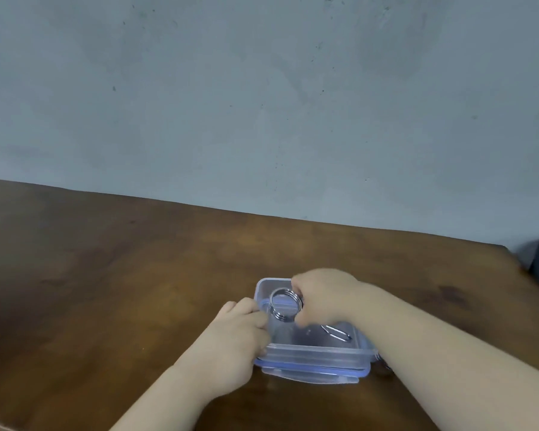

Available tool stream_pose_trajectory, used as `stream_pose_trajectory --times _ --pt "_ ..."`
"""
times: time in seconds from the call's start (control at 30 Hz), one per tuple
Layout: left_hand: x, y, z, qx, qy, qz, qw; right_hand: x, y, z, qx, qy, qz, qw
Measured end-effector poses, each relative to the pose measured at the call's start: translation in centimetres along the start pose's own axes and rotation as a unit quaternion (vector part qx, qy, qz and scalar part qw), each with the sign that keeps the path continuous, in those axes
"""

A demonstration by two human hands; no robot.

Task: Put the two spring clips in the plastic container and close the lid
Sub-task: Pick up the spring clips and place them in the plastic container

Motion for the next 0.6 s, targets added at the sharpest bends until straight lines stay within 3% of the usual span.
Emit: stream_pose_trajectory --times 0.13,0.33,0.47,0.6 --pt "0.4 0.2 0.5 -0.071 -0.001 -0.006 0.997 1.4 -1.2 1.6 -0.036 0.003 -0.012 0.999" --pt "0.5 0.1 0.4 -0.091 0.013 -0.001 0.996 2.2 -1.8 2.8 -0.054 0.008 -0.039 0.998" --pt "0.5 -0.1 0.7 -0.092 0.021 0.001 0.996 1.6 -1.0 2.6 -0.004 0.007 -0.031 0.999" --pt "0.3 -0.1 0.8 -0.089 0.038 -0.003 0.995 -1.3 1.4 0.1 0.117 0.092 -0.037 0.988"
Point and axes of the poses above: each hand's wrist, its own x-axis towards the middle knuckle, its own z-axis out of the palm, y = z × x, the point moved 6 cm from there along x, towards the middle knuckle, and after that the axes turned 3 degrees about -y, right-handed, at the moved point
